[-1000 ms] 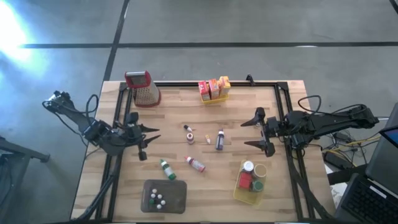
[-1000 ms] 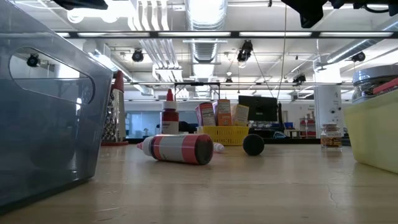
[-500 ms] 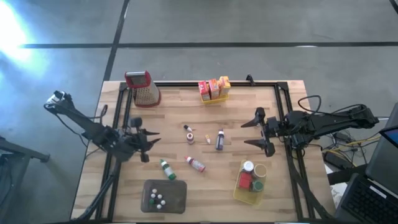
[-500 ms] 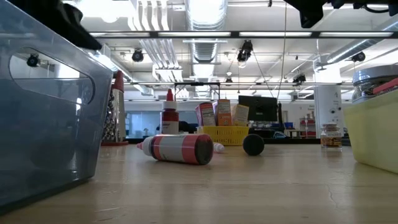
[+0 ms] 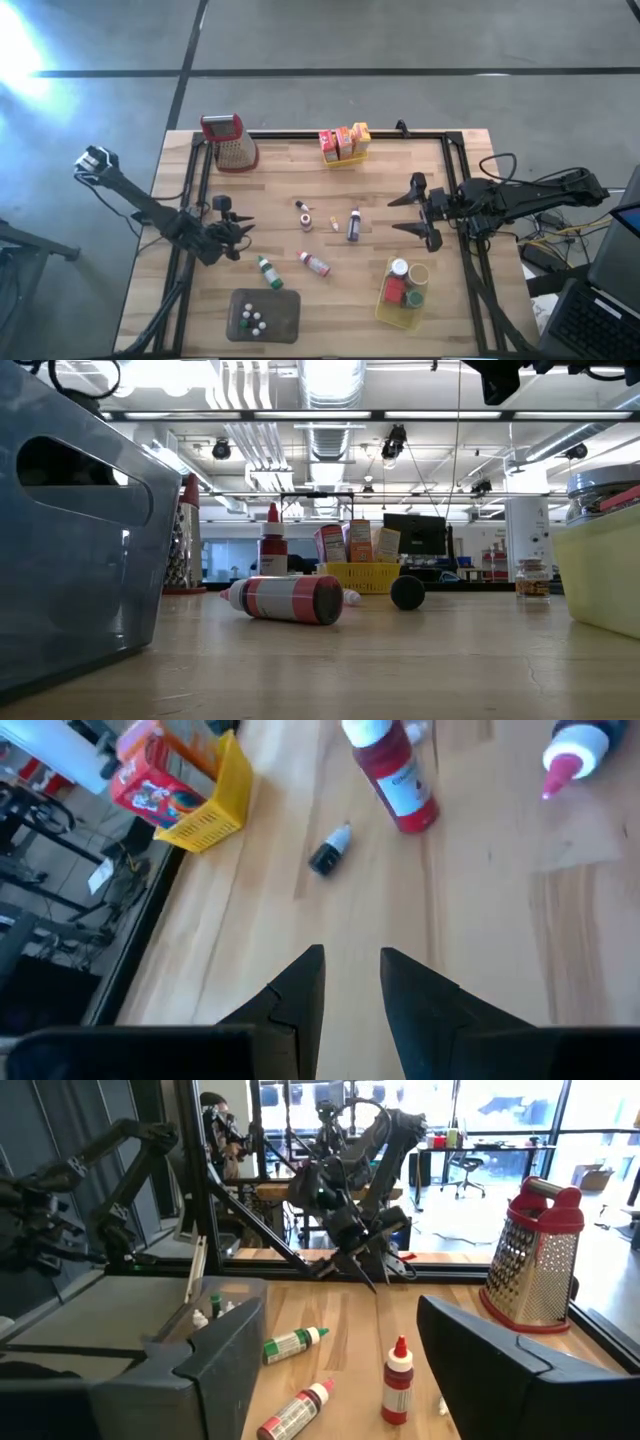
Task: Pick & Place Kitchen Items
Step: Put the black food coloring bottle into the black bin
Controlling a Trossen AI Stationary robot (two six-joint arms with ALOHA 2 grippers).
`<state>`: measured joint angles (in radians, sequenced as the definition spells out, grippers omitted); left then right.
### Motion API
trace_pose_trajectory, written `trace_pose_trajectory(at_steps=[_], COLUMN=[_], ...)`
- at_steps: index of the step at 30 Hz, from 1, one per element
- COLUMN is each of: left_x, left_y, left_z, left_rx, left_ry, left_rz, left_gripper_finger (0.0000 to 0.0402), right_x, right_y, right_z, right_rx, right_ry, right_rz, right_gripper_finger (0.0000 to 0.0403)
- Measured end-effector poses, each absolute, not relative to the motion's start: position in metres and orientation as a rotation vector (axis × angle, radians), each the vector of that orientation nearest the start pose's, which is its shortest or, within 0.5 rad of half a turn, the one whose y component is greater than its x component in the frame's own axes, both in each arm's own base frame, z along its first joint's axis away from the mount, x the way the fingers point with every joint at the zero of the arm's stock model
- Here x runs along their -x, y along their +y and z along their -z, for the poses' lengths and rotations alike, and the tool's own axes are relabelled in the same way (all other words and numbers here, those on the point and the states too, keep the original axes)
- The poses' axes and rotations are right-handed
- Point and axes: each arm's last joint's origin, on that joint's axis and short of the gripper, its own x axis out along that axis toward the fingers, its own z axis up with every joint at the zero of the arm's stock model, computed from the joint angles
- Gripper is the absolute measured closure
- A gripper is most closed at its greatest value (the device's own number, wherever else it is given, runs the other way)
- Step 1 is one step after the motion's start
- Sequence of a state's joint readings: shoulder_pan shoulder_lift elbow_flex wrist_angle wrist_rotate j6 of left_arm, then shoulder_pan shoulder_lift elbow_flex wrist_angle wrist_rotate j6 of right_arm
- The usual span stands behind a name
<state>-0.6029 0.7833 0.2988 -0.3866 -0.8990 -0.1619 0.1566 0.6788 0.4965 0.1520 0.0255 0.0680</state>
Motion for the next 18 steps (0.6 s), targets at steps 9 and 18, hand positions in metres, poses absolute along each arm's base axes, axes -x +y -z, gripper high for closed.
trace_pose_trajectory(at_steps=[9,18], left_x=[-0.118,-0.118], left_y=[-0.054,-0.054], left_z=[-0.145,-0.145], left_rx=[-0.433,-0.430], left_ry=[0.607,0.603], left_rz=[-0.326,-0.327], left_gripper_finger=[0.0296,0.0296], right_x=[-0.161,-0.161], right_y=[0.025,0.025], right_z=[-0.280,-0.279], right_rx=[-0.064,-0.063], right_ry=[0.043,0.051], right_rz=[-0.130,-0.130], right_gripper_finger=[0.0172,0.0184])
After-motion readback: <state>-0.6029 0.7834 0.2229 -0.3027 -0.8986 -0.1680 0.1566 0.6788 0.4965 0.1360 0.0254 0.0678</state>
